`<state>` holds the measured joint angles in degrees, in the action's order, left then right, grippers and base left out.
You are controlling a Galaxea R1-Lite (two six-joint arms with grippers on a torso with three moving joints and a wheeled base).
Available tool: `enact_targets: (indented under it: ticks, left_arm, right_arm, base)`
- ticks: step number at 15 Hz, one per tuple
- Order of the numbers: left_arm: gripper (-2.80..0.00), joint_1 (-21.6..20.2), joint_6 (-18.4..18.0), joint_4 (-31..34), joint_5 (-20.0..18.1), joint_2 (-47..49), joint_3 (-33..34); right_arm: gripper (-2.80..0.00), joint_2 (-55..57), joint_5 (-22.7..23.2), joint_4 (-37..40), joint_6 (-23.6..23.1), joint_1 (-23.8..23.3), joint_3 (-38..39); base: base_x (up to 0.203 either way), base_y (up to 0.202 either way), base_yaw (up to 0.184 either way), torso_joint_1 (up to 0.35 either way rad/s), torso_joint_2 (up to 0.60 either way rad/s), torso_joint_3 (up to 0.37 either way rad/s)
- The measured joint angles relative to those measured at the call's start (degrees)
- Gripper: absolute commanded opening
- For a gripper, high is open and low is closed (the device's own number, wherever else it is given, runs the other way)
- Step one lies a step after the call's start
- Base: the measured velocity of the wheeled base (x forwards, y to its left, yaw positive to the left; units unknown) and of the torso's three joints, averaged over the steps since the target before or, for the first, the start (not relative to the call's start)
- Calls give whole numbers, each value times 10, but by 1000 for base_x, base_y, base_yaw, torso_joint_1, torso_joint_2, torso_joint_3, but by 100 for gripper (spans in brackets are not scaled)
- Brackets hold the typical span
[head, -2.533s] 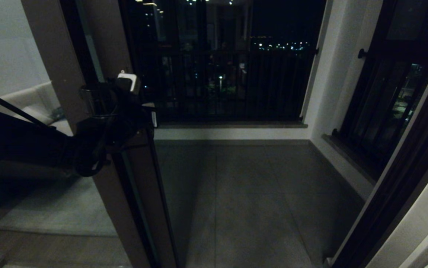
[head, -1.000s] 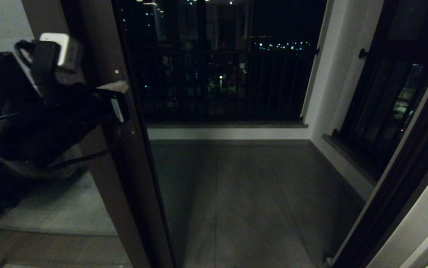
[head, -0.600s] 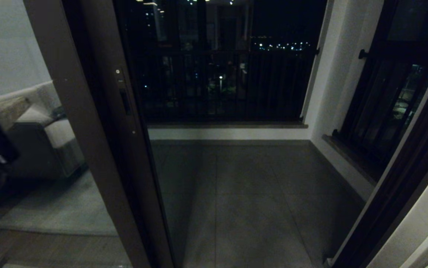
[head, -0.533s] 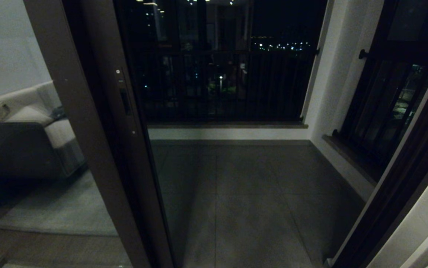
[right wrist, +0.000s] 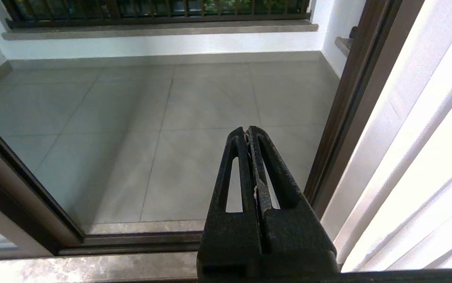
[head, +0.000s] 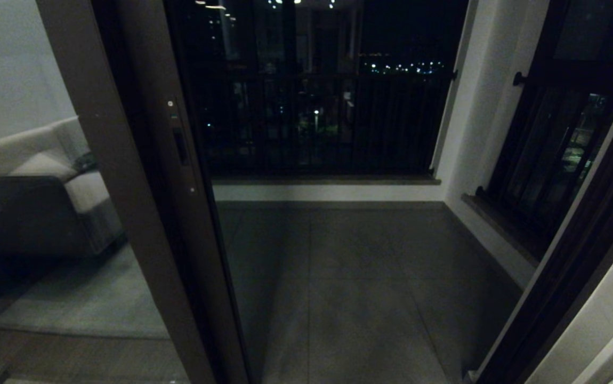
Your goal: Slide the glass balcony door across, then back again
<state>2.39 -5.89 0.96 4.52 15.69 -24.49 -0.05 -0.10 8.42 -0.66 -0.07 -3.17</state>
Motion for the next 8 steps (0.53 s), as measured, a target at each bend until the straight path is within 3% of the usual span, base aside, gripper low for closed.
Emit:
enact_targets:
  ticks: [4,8]
  left_arm:
    - [-280,-15,8,-24,-60,-120,204]
    - [-280,-21,102,-15,-42,-153,238]
  right_arm:
    - [-280,0,0,0,0,0,0]
    - [-280,0,1,0,-1,0,0]
  base:
    - [0,0,0,0,0,0]
    - [0,0,0,0,0,0]
